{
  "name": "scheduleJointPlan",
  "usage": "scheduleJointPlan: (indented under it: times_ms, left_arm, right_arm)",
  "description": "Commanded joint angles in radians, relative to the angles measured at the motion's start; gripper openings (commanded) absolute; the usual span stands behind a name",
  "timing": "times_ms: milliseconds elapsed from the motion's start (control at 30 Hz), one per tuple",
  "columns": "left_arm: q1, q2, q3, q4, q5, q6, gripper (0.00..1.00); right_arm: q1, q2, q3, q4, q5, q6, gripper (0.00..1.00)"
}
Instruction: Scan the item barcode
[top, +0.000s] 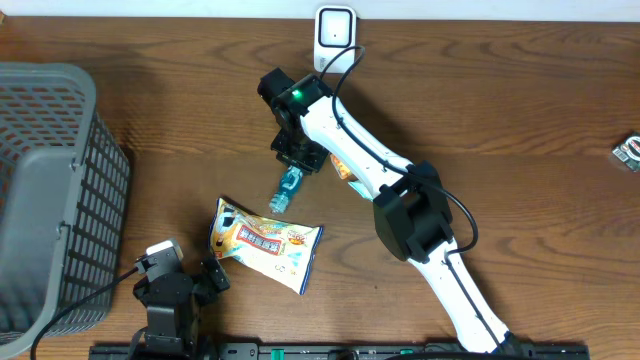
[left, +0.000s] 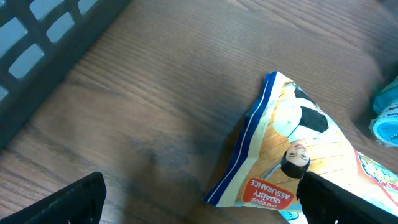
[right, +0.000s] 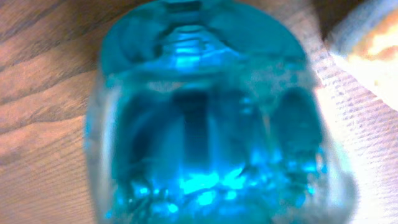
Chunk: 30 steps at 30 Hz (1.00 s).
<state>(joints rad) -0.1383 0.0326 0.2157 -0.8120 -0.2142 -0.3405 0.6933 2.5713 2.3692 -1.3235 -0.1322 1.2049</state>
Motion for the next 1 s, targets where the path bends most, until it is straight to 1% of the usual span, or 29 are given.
scheduleJointPlan:
  times_ms: [0,167,267,333,367,467,500,567,700,800,867,933,967]
  left_arm:
    - [0.002,-0.002,0.0,-0.07,-0.006,0.022,0.98]
    - [0.002,-0.002,0.0,-0.07,-0.006,0.022,0.98]
    - [0.002,-0.002,0.0,-0.07,-0.006,0.022,0.98]
    - [0.002,-0.002,0.0,-0.07,-0.006,0.022,0.98]
    - [0.002,-0.002,0.0,-0.07,-0.006,0.022,0.98]
    - [0.002,-0.002,0.0,-0.07,-0.006,0.022,0.98]
    - [0.002,-0.002,0.0,-0.07,-0.006,0.022,0.98]
    - [0.002,-0.002,0.0,-0.07,-0.006,0.022,0.98]
    - [0.002,-0.002,0.0,-0.07,-0.006,0.022,0.98]
    - [0.002,-0.002,0.0,-0.07,-0.006,0.022,0.98]
    - [0.002,-0.002,0.0,-0.07,-0.006,0.022,0.98]
    - [0.002,-0.002,0.0,-0.07,-0.006,0.022,0.98]
    - [0.002,-0.002,0.0,-0.07,-0.006,0.022,0.98]
  right_arm:
    - [-0.01,0.028,-0.009,-0.006,-0.022,0.054,0.41]
    - [-0.027,0.002,-0.005,-0.005,-0.035,-0.008,0.49]
    - [-0.032,-0.029,-0.005,-0.005,-0.026,-0.031,0.48]
    - [-0.034,-0.055,-0.005,-0.004,-0.008,-0.059,0.45]
    - [-0.034,-0.064,-0.005,-0.004,0.002,-0.072,0.41]
    - [-0.031,-0.081,-0.005,-0.004,0.042,-0.104,0.12]
    - [-0.03,-0.084,-0.005,-0.004,0.049,-0.104,0.07]
    - [-0.027,-0.086,-0.005,0.004,0.051,-0.141,0.01]
    - [-0.02,-0.086,-0.005,0.031,0.07,-0.309,0.01]
    - [-0.01,-0.086,-0.005,-0.013,0.184,-0.409,0.01]
    - [0.001,-0.086,-0.005,-0.05,0.272,-0.542,0.01]
    - [0.014,-0.086,-0.006,-0.07,0.337,-0.721,0.01]
    - [0.023,-0.086,-0.006,-0.077,0.343,-0.84,0.01]
